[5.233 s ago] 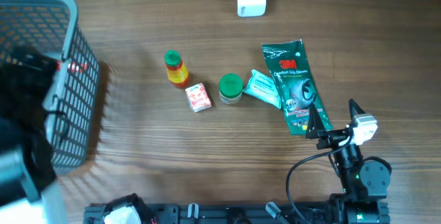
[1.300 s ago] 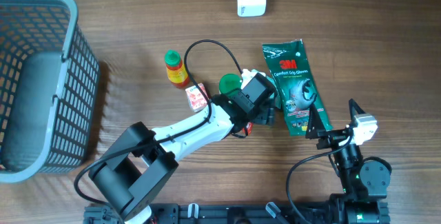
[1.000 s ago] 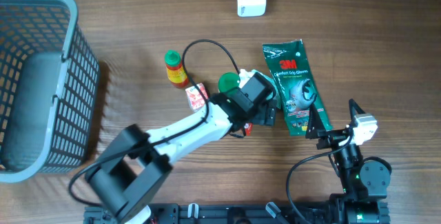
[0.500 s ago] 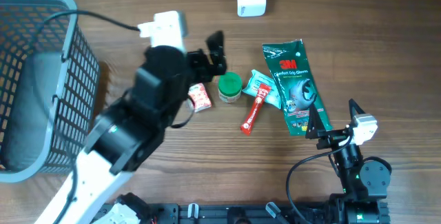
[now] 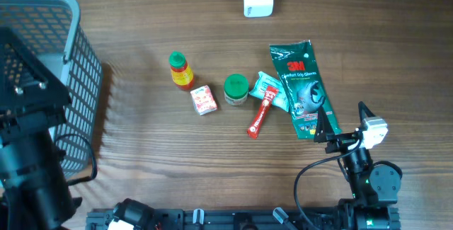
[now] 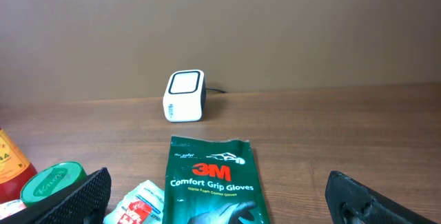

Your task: Scan the item barcode

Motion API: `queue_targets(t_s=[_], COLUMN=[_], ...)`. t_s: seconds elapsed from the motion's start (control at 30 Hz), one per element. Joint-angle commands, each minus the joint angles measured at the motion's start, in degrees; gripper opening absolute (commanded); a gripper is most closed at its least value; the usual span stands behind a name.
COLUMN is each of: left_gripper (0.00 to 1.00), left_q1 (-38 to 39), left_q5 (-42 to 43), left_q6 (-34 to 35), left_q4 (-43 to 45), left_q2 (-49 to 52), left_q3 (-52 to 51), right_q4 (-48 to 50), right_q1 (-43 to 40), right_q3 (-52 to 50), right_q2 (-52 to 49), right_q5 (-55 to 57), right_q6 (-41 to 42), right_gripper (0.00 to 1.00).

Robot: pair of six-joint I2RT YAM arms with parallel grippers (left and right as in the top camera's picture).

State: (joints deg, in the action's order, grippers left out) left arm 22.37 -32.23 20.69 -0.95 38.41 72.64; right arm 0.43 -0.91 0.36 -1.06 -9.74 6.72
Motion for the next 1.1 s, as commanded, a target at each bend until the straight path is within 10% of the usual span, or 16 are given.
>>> queue_targets(t_s=[0.0, 0.23, 0.73, 1.07], left_gripper=[1.00, 1.00, 1.00, 1.00], left_q1=[-2.99, -6.99, -14.97, -14.99], left_q5=[-2.36, -1.46, 12.63, 27.19], left_q6=[-4.02, -4.42, -28.98, -29.24], left_q4=[-0.35, -0.44, 1.88, -15.63], left_q2=[2.60, 9.66, 12.02, -1.22], left_q3=[-0.50, -0.50, -0.52, -0.52], right_q4=[0.20, 0.17, 0.11, 0.39], right_q1=[0.26, 0.26, 0.26, 0.26], right_q3=[-0.07, -0.07, -0.07, -0.07], right_q2=[0.15, 0.15, 0.09, -8.66], right_q5=[0.98, 0.98, 2.27, -2.43], right_q6=[-0.70, -0.70, 1.20, 41.59], right_gripper=[1.00, 1.00, 1.00, 1.00])
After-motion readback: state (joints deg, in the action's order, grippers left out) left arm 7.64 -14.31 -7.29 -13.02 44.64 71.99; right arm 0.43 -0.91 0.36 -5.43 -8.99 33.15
